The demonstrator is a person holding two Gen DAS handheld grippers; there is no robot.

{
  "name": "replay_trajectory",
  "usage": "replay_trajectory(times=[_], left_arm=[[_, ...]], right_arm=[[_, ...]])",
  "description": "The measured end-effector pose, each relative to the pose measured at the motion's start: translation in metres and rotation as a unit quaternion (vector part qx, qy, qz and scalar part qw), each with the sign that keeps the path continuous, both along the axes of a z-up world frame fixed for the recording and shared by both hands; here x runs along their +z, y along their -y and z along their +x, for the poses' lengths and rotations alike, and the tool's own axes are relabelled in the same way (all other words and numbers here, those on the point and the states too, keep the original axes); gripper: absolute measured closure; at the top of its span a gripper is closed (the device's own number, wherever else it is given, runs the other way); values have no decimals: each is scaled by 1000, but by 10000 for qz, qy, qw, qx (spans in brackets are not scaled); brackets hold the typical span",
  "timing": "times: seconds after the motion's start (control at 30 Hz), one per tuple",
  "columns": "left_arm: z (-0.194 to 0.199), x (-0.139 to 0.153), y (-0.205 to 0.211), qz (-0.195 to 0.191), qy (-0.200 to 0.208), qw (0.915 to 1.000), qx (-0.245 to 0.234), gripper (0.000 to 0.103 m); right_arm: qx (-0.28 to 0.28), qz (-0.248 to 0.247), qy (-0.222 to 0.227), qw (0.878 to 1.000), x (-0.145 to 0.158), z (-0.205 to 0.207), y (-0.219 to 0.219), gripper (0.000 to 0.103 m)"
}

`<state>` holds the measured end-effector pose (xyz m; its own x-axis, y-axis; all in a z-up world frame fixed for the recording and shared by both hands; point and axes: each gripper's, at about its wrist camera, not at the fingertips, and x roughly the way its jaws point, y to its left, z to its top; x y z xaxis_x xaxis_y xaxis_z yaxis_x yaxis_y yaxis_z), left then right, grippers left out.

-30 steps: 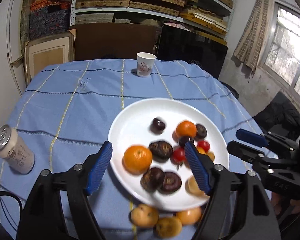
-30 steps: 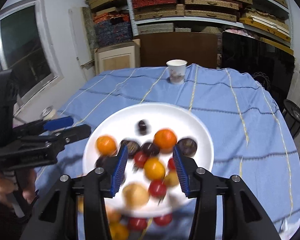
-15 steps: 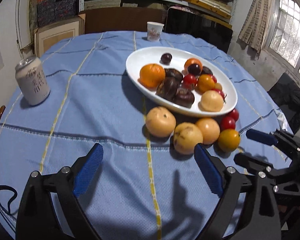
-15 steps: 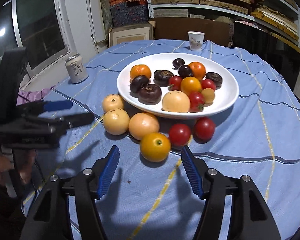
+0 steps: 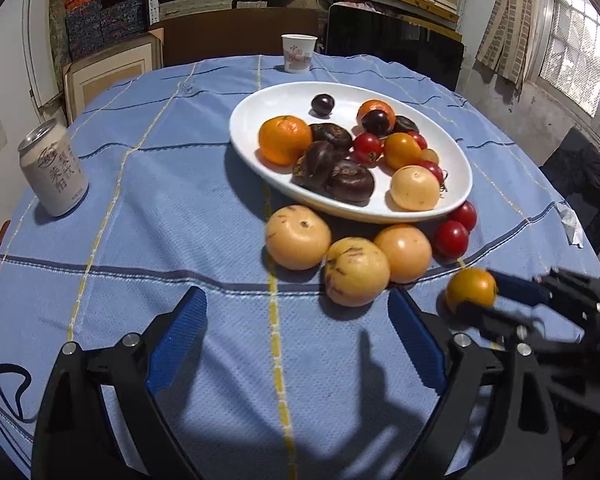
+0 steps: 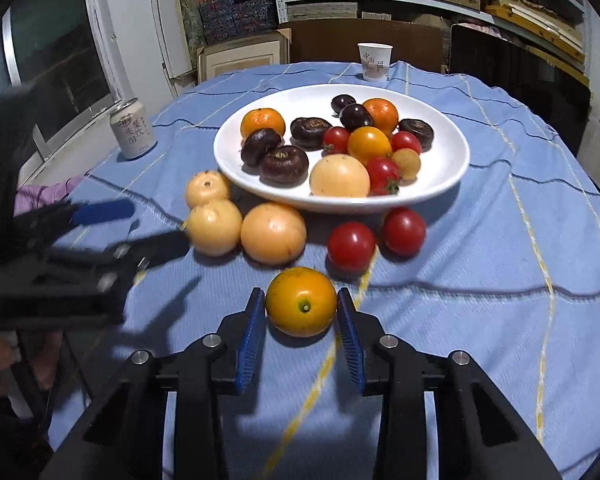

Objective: Organize fruits
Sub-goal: 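Grasp a pale yellow round fruit with the left tool while the right tool grasps an orange tomato, then carry both fruits onto the white plate and open both tools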

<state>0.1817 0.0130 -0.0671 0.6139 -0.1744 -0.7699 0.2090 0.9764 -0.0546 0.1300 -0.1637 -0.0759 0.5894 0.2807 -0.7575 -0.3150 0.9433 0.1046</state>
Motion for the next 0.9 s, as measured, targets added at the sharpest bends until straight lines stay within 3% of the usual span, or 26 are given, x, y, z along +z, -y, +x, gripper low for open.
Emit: replay_trajectory(times=[0.1, 0.17, 0.2, 0.23, 0.43, 0.6, 0.63, 0.67, 0.73, 0.9], left_arm=[[3, -2, 13, 104, 11, 9999, -56, 14], [7, -8, 20, 147, -78, 9998, -140, 31], [9, -12, 23, 152, -175, 9996, -167, 44], [12, -16, 24, 106, -282, 9994, -193, 49], [19, -18, 27, -13, -257, 9996, -136, 49], [19, -19, 27, -45, -244, 9996, -121, 49], [18, -19, 28, -49, -211, 9997, -149, 52], [16, -17, 28, -81, -187, 9996, -208, 65], [11, -14, 31, 20, -72, 9997, -225, 65], [1, -8, 23, -212, -6, 9995, -225, 65]], right_arm=[[28, -68, 200, 9998, -2, -21, 4, 66], [35, -91, 263, 9996, -1, -26, 6, 66], [42, -62, 270, 9996, -1, -27, 8, 66], [35, 26, 243, 9997, -2, -26, 10, 66], [6, 434, 74, 9990, -5, -20, 21, 65], [3, 472, 76, 9989, -6, -21, 21, 65], [1, 478, 75, 9988, -6, -21, 22, 65], [0, 489, 79, 9988, -5, -22, 22, 65], [-5, 534, 82, 9985, -5, -22, 23, 66], [-15, 590, 95, 9982, -4, -22, 25, 66]])
